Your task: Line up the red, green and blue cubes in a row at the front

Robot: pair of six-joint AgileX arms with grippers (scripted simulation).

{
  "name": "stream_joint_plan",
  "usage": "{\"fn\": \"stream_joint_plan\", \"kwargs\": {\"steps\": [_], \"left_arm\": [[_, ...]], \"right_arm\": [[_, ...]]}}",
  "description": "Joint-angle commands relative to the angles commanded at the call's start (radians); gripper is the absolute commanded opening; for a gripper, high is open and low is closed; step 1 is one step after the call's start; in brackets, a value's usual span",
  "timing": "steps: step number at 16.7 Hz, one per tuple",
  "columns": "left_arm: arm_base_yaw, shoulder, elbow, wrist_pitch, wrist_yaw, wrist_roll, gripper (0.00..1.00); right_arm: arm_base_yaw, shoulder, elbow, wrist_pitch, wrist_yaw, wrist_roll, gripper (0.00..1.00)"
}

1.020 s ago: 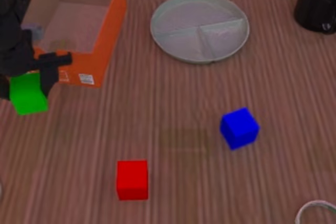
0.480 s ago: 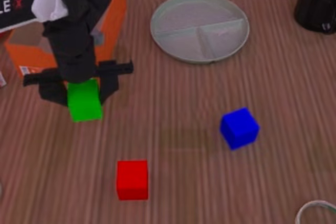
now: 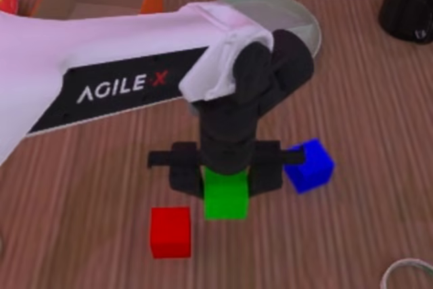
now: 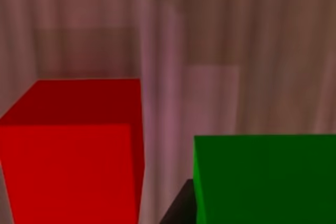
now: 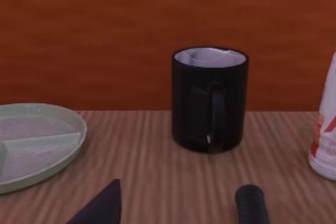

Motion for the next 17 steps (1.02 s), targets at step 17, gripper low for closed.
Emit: {"fn": "stream_joint_plan", "kwargs": {"steps": [17], "left_arm": [[-0.048,0.072,-0.17,0.253,-0.002,-0.043,0.0]], "right_arm": [[0.0,0.0,0.0,0.0,0.0,0.0,1.0]]}}
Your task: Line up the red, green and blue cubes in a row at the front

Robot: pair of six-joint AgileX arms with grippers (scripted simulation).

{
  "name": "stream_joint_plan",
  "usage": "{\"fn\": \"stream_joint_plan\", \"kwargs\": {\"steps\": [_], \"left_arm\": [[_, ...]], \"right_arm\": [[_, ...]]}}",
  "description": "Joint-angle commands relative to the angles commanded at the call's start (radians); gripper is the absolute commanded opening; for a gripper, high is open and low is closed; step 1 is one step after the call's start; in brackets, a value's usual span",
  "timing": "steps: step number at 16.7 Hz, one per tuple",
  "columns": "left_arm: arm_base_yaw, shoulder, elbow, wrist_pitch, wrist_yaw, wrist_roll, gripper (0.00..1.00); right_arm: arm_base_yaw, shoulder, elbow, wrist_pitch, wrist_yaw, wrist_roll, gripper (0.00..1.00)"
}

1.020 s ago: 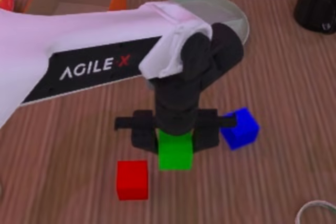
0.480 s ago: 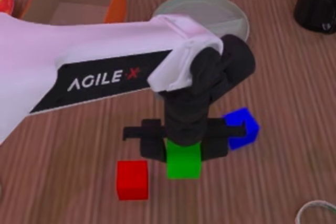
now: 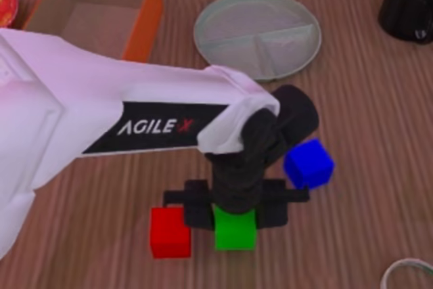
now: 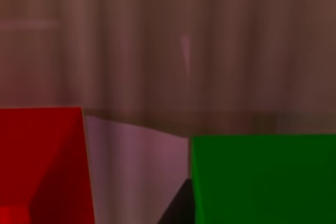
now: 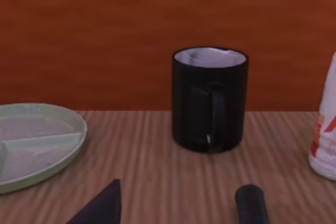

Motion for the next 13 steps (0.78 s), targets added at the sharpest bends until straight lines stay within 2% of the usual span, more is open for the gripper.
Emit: {"fn": "stream_joint_plan", "kwargs": {"steps": [2,13], "left_arm": [[0.0,0.0,0.0,0.0,0.0,0.0,0.0],[0.0,0.0,0.0,0.0,0.0,0.0,0.83]], "right_arm": [[0.0,0.0,0.0,0.0,0.0,0.0,1.0],[0.0,0.0,0.0,0.0,0.0,0.0,1.0]]}}
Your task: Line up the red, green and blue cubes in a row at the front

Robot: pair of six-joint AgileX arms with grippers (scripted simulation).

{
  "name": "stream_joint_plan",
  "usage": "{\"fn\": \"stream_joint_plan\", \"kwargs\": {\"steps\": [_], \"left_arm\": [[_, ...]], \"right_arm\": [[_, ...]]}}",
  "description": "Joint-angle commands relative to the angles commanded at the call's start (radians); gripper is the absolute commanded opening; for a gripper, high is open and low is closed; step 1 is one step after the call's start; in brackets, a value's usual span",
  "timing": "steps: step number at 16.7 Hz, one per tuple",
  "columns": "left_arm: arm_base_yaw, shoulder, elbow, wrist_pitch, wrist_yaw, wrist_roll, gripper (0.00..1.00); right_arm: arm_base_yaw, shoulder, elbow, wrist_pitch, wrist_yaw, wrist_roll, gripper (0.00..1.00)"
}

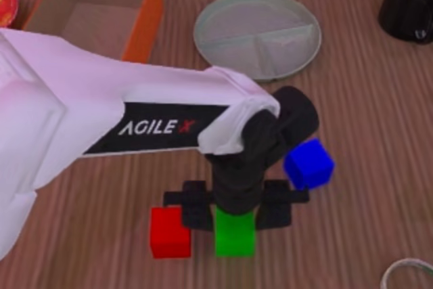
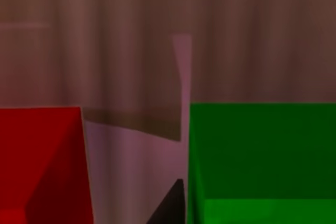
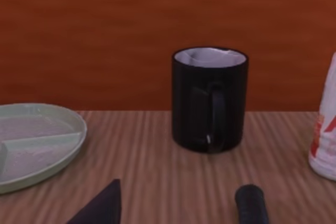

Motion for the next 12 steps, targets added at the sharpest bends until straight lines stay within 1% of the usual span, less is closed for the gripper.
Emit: {"fn": "stream_joint_plan", "kwargs": {"steps": [2,3,12], "left_arm": [[0.0,0.0,0.0,0.0,0.0,0.0,0.98],[0.0,0.0,0.0,0.0,0.0,0.0,1.0],[0.002,-0.001,0.003,-0.004,0.0,-0.001,1.0]], "right_arm": [[0.0,0.0,0.0,0.0,0.0,0.0,1.0],[0.0,0.0,0.0,0.0,0.0,0.0,1.0],[0.0,0.0,0.0,0.0,0.0,0.0,1.0]]}}
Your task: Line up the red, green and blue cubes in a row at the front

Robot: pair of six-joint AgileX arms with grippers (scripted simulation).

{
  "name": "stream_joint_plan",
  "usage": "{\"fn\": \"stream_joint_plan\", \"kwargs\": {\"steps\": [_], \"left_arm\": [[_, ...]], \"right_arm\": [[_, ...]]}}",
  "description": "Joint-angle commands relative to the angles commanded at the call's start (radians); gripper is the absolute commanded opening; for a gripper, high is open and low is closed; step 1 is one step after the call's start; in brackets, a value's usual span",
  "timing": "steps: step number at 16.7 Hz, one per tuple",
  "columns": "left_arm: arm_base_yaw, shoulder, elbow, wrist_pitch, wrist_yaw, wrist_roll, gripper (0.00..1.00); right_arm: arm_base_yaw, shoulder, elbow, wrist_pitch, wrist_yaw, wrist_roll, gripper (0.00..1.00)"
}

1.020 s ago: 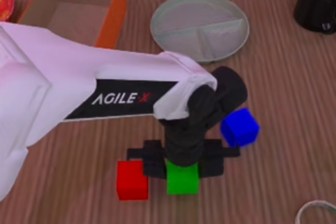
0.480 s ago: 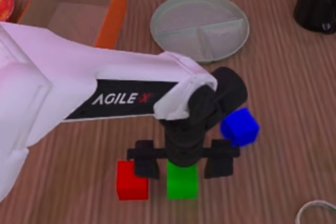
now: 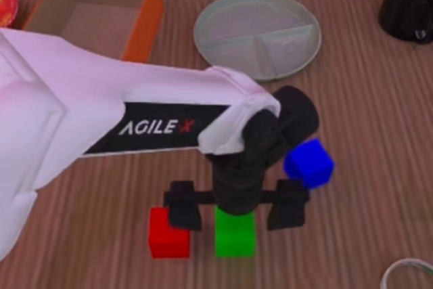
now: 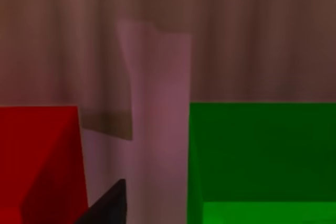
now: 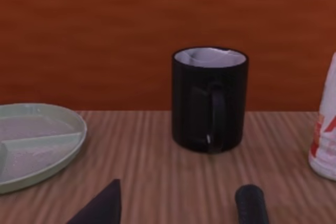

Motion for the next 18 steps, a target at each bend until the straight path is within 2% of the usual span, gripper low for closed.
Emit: {"fn": "stream_joint_plan", "kwargs": {"steps": [8,14,18], "left_arm": [[0.014,-0.085,0.154,-0.242,-0.001,-0.005,1.0],[0.016,-0.094,0.147,-0.238,-0.002,-0.004,1.0],[0.102,-0.236,0.021,-0.149,-0.011,0.014,1.0]], "right_arm": [[0.0,0.0,0.0,0.0,0.0,0.0,1.0],[0.004,0.01,0.01,-0.007,-0.001,0.001,1.0],[0.054,0.156,0.15,-0.104,-0.004,0.012,1.0]]}}
